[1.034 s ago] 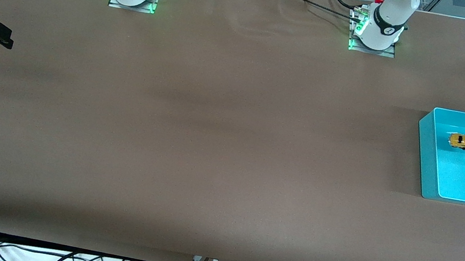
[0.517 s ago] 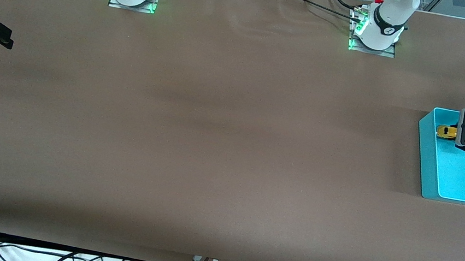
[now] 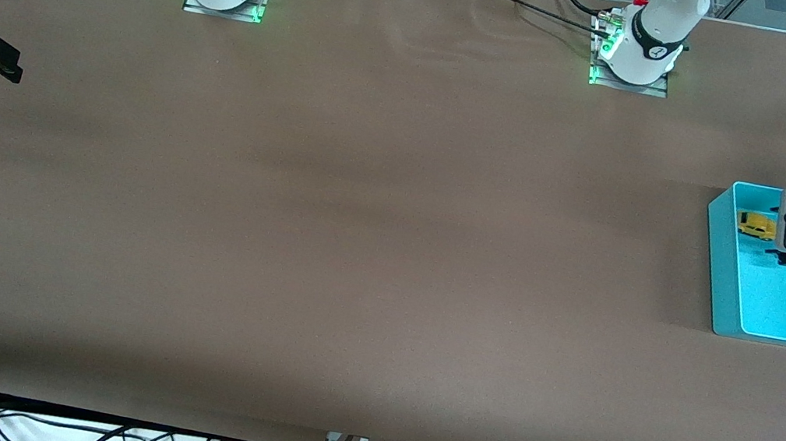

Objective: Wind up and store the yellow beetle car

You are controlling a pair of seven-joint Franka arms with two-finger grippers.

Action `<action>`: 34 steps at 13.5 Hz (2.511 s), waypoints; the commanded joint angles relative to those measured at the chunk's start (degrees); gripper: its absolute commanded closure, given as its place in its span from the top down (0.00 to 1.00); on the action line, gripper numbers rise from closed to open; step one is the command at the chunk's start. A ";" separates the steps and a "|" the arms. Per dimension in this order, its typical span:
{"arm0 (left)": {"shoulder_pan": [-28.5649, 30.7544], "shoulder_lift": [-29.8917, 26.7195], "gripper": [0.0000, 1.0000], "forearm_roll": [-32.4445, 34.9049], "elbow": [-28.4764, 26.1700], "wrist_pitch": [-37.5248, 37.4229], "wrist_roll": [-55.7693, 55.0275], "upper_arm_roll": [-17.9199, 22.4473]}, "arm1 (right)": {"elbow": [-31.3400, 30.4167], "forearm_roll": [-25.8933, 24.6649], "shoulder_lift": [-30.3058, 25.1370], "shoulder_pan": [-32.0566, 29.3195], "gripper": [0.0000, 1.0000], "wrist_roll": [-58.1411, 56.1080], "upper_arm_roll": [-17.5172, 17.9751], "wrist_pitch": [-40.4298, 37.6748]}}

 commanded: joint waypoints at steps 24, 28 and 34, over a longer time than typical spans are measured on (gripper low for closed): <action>-25.04 -20.21 1.00 -7.70 25.79 -37.41 -89.32 -5.32 | -0.38 0.20 -0.41 -0.12 1.00 0.69 0.16 0.24; -27.58 -20.21 1.00 -7.97 28.07 -42.59 -113.74 -6.20 | -0.38 0.11 -0.41 -0.12 1.00 0.69 0.16 0.24; -28.55 -20.03 1.00 -6.21 31.15 -43.31 -121.27 -8.04 | -0.38 0.20 -0.33 -0.12 1.00 0.69 0.16 0.33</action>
